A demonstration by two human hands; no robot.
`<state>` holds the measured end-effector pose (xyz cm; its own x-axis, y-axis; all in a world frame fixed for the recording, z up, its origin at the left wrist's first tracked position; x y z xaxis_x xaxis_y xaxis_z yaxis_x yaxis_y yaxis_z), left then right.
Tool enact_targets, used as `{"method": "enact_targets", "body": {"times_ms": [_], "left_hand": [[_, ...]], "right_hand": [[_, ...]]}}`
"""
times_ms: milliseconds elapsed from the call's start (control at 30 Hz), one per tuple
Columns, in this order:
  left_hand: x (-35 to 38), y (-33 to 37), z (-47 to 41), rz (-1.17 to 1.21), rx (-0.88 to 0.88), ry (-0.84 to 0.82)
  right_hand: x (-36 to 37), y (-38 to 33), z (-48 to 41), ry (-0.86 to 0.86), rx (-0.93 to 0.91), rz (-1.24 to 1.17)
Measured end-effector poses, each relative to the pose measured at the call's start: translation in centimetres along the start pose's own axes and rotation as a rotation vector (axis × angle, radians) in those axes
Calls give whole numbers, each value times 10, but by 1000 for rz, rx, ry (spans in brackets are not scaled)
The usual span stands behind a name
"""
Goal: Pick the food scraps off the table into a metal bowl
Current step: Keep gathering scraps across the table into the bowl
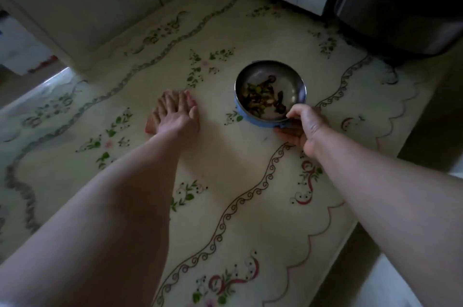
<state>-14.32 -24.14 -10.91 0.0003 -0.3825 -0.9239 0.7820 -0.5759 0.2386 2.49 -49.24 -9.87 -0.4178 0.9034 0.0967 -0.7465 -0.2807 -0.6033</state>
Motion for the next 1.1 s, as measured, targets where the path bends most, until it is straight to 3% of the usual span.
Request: {"method": "enact_targets", "body": {"times_ms": [267, 400, 533, 633, 867, 1100], "left_hand": [[45, 156, -9, -43, 425, -121], [75, 223, 39, -59, 651, -168], [88, 235, 79, -166, 741, -208], [79, 198, 84, -157, 641, -221], [48, 19, 119, 36, 102, -151], [56, -144, 264, 9, -361, -67]], "right_hand": [[-91, -34, -6, 258, -47, -220], [-104, -32, -1, 271, -65, -295], [-90, -21, 10, 226, -44, -276], [-64, -6, 19, 144, -3, -185], [6, 47, 46, -82, 99, 132], [35, 96, 78, -164, 126, 364]]}}
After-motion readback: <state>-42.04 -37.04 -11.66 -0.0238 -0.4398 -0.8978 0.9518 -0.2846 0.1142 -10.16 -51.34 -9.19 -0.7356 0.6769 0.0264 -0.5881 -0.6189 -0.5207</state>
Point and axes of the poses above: each hand's wrist, its own z-axis away from the middle knuckle, its own x-axis out of the palm, y = z × x, the point moved 10 cm from there along -z, towards the middle knuckle, and after that the axes turned 11 degrees about x, right-handed, at the moved point
